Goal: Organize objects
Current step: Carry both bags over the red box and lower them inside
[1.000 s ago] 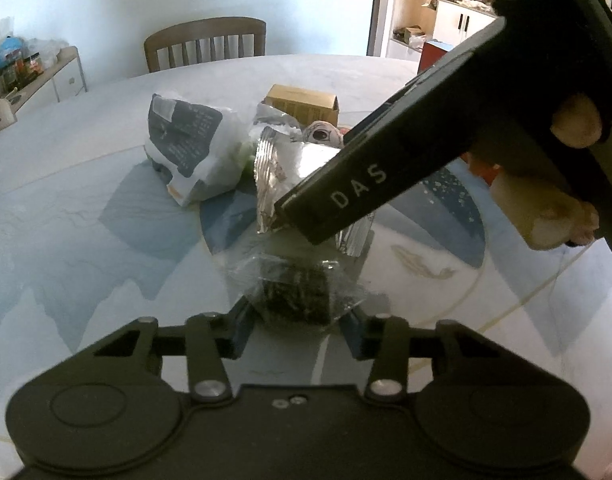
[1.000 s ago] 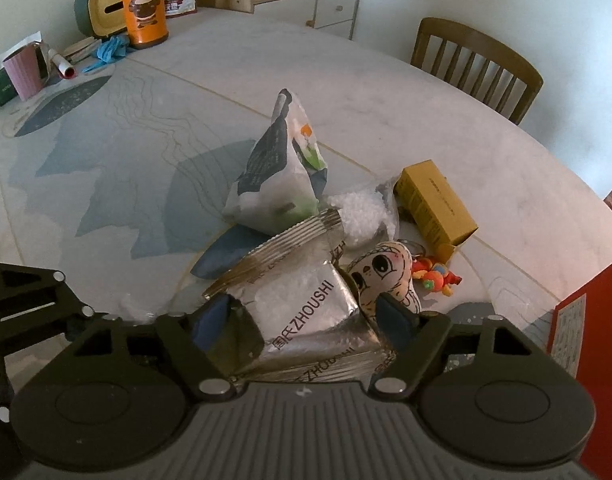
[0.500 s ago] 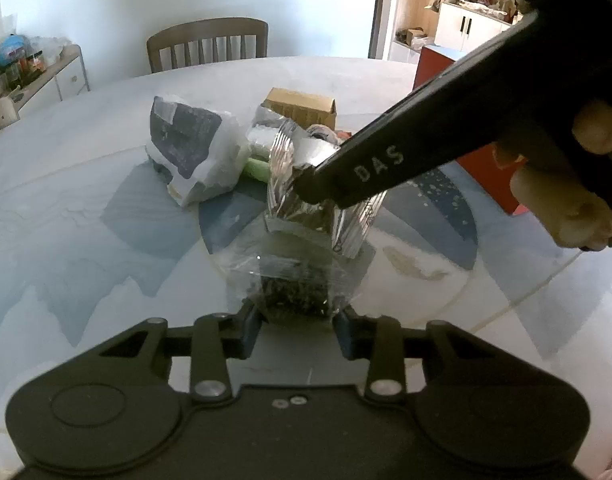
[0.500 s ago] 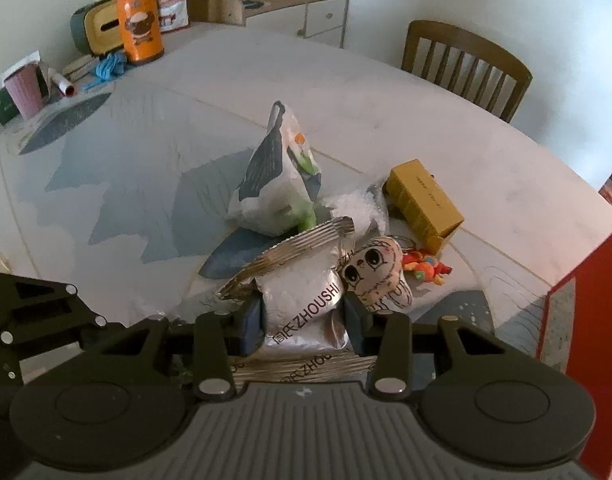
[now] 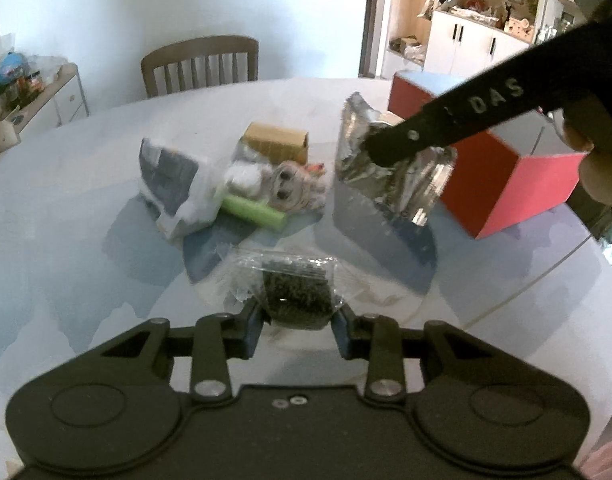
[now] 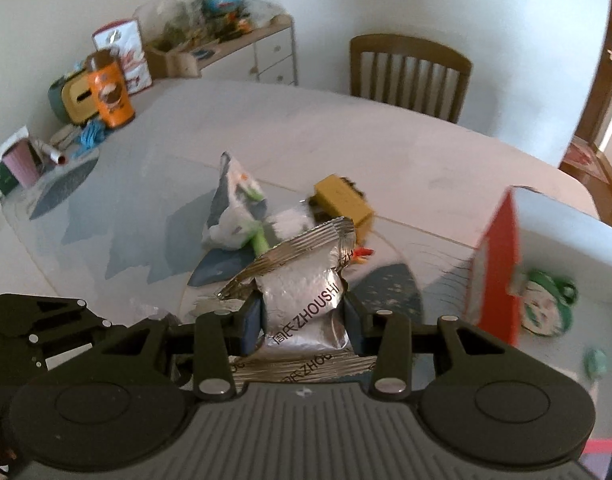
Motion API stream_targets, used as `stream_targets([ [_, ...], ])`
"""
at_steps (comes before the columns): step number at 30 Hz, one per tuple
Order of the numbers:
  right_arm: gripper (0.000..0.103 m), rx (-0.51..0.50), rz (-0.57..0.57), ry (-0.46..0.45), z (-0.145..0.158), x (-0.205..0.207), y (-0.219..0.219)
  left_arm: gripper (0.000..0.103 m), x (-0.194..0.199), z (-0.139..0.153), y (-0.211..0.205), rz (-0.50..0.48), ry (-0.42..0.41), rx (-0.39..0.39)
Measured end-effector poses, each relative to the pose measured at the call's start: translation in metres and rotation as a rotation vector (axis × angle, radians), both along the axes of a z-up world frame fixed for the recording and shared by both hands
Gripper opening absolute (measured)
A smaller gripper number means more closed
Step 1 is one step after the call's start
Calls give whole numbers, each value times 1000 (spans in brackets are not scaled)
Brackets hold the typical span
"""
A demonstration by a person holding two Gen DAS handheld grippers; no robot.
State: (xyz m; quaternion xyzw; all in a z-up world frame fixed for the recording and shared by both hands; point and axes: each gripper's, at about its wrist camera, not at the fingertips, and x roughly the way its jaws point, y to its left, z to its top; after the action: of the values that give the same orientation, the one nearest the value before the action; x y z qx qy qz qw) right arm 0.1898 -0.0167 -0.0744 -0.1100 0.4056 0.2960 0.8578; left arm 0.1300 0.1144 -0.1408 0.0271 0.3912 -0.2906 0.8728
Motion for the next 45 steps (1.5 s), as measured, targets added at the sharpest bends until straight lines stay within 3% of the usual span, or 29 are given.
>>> stream_targets([
  [13, 42, 87, -115, -38, 44, -10, -89, 35, 0, 71, -53, -93, -47, -45],
  [22, 42, 134, -200, -52, 58, -3, -159, 35, 1, 103, -108, -166, -102, -34],
  [37, 42, 133, -345, -76, 62, 27, -266, 35, 10, 126, -197, -227, -109, -33],
  [45, 42, 126, -374, -66, 57, 56, -299, 35, 26, 120, -241, -246, -42, -21],
])
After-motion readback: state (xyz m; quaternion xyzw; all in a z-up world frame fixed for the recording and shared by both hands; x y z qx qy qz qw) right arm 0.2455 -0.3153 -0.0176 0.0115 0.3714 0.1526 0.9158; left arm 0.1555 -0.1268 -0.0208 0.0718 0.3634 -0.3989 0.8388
